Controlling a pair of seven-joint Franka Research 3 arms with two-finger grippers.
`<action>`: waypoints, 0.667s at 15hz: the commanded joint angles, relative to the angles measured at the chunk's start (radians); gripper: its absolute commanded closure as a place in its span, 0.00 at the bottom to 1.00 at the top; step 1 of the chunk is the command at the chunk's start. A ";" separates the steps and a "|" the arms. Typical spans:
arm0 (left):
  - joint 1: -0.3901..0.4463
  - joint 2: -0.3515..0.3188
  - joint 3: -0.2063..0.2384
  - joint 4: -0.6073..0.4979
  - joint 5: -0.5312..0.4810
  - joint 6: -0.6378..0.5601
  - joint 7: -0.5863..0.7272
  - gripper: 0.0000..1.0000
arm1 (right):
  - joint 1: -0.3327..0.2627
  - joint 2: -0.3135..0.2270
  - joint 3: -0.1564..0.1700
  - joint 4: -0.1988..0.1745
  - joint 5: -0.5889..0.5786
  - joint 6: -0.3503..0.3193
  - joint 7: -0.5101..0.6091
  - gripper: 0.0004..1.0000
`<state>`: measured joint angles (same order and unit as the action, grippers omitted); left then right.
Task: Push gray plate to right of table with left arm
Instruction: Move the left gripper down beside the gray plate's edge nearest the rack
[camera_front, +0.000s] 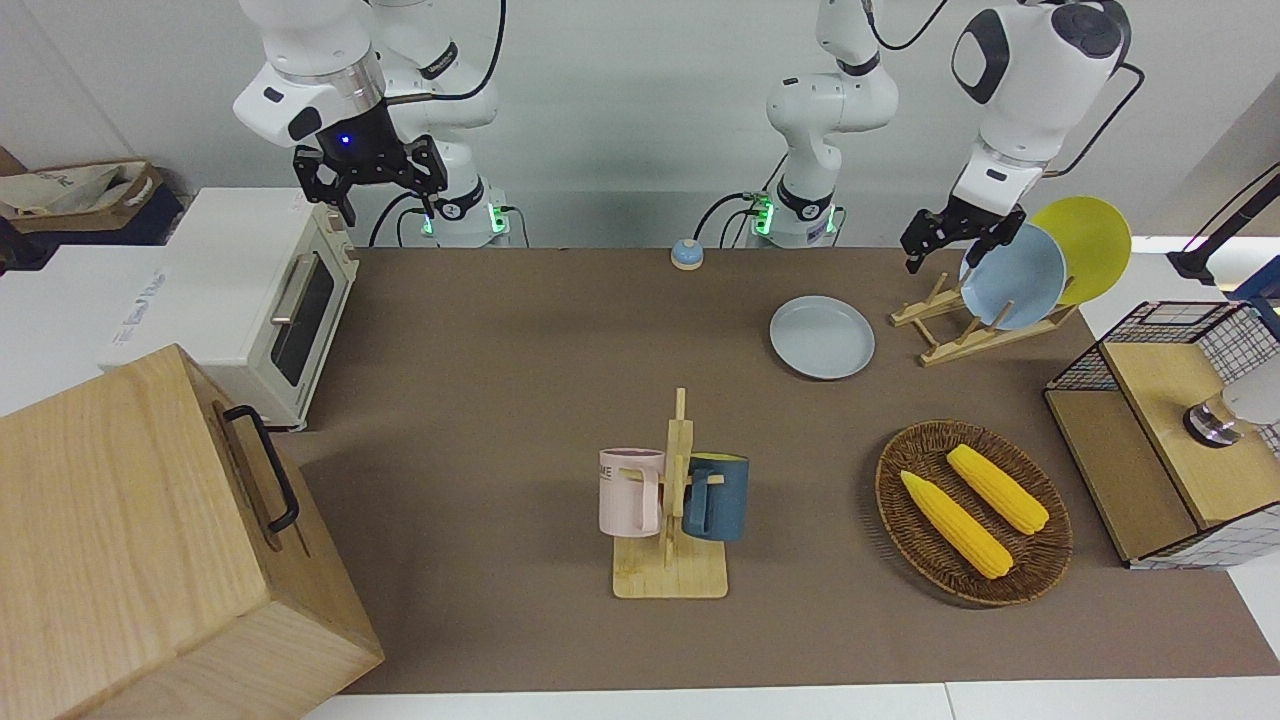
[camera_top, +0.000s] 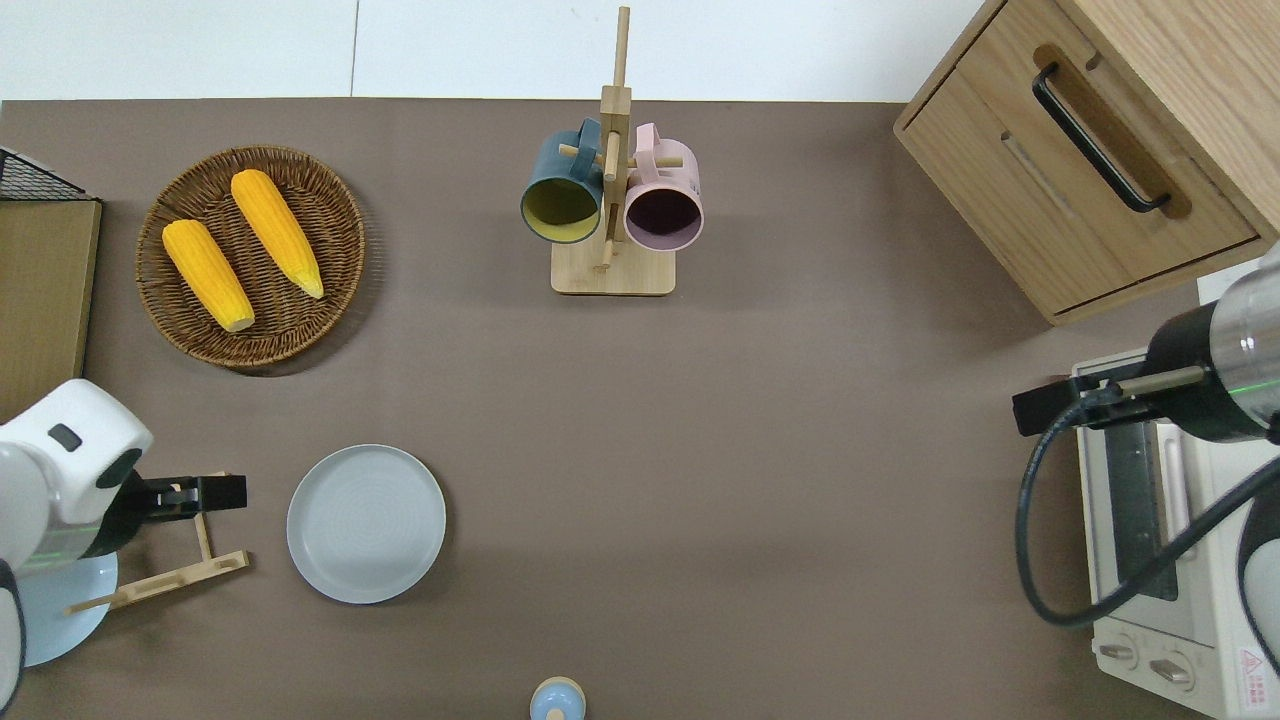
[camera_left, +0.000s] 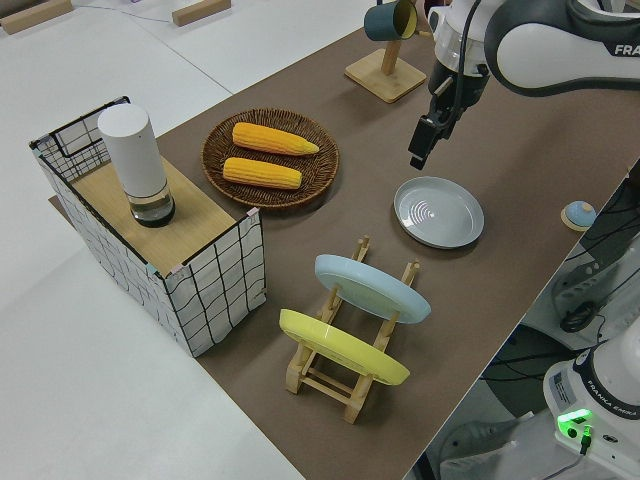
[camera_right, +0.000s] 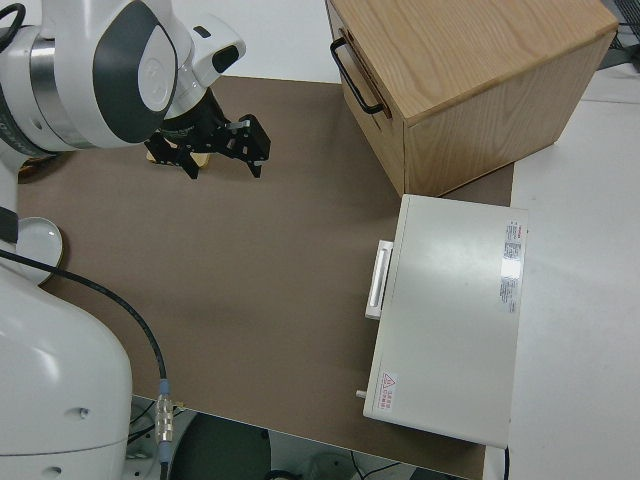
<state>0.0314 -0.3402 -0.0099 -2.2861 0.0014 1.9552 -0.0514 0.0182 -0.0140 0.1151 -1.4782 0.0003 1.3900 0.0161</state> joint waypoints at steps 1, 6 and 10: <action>-0.005 -0.054 0.002 -0.163 -0.005 0.146 0.001 0.00 | -0.020 -0.003 0.017 0.009 0.006 -0.016 0.013 0.02; -0.002 -0.046 0.002 -0.314 -0.004 0.344 0.001 0.00 | -0.020 -0.003 0.015 0.009 0.006 -0.016 0.013 0.02; 0.001 0.019 0.002 -0.320 -0.004 0.392 0.002 0.00 | -0.020 -0.003 0.017 0.009 0.004 -0.016 0.013 0.02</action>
<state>0.0314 -0.3508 -0.0098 -2.5846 0.0014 2.2926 -0.0514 0.0182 -0.0140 0.1151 -1.4782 0.0003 1.3900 0.0161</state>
